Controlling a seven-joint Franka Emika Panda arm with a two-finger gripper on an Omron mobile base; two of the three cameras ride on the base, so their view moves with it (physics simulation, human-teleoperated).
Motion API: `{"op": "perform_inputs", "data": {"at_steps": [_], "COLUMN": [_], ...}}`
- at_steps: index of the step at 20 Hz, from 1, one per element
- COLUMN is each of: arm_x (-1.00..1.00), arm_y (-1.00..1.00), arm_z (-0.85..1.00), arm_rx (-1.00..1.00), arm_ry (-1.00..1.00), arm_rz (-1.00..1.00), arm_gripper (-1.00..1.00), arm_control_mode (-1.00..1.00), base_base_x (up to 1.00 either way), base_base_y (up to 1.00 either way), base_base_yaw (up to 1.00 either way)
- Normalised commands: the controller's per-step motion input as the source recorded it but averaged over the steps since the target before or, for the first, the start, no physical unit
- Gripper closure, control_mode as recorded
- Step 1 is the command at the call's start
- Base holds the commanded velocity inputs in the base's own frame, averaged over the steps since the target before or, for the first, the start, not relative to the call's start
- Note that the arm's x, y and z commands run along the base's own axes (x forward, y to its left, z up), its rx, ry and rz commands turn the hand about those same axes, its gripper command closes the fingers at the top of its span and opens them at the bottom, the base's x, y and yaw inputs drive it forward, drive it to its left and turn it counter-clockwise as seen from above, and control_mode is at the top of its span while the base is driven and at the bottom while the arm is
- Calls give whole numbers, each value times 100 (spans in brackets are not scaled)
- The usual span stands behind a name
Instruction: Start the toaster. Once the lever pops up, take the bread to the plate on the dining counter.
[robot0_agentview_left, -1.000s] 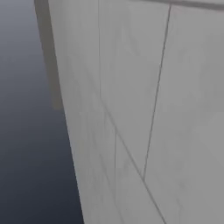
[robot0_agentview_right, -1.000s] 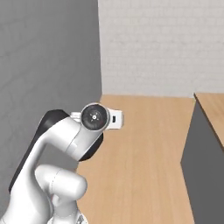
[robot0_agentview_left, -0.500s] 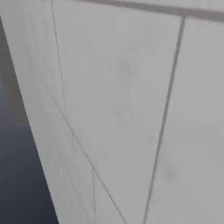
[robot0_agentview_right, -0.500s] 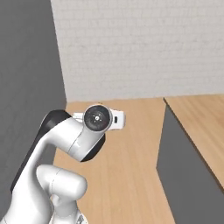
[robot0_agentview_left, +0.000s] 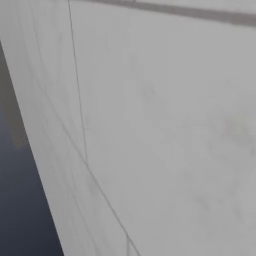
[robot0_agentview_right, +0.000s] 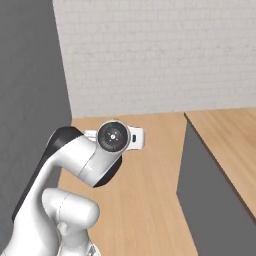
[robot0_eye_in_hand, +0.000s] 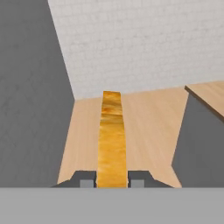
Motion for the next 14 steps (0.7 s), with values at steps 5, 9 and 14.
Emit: {"op": "perform_inputs", "data": {"at_steps": [5, 9, 14], "arm_x": [0, 0, 0], "arm_y": [0, 0, 0], "arm_z": [0, 0, 0], "arm_rx": [0, 0, 0], "arm_ry": [0, 0, 0], "arm_rz": [0, 0, 0], "arm_gripper": [100, 100, 100], "arm_control_mode": [100, 100, 100], "base_base_x": [100, 100, 100], "base_base_y": [-28, -27, -4], "base_base_yaw": [-4, 8, 10]}}
